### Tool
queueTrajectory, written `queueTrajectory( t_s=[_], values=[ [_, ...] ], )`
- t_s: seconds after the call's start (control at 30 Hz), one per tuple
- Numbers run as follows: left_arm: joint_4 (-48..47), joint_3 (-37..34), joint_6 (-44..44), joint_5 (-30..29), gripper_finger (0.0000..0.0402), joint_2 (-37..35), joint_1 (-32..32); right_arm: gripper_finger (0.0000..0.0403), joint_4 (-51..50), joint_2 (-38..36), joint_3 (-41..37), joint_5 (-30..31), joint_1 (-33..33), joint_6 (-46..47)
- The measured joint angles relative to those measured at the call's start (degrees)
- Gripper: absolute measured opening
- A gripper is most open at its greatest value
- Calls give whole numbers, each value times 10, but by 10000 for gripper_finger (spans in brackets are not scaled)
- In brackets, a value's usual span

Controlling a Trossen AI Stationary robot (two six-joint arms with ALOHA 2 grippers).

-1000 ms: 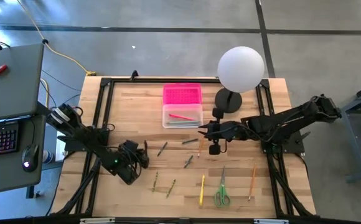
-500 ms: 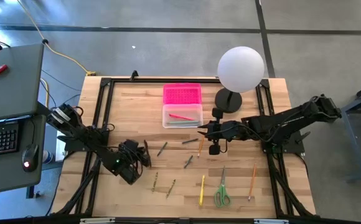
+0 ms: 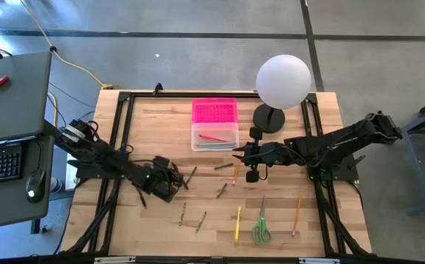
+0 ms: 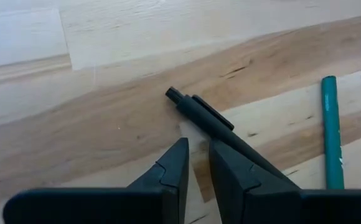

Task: Pick & place school supplies into a supply box
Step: Put the black pen into the transparent supply box

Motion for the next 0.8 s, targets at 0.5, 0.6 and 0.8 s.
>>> queueTrajectory(
  t_s=[0.5, 0.6, 0.8],
  values=[
    [-19, -2, 8, -74, 97, -5, 26, 59, 0, 0, 0, 0, 0, -4],
    [-2, -2, 26, -42, 97, -5, 57, 59, 0, 0, 0, 0, 0, -3],
    [10, 14, 38, 30, 97, -5, 91, 59, 0, 0, 0, 0, 0, -5]
  ],
)
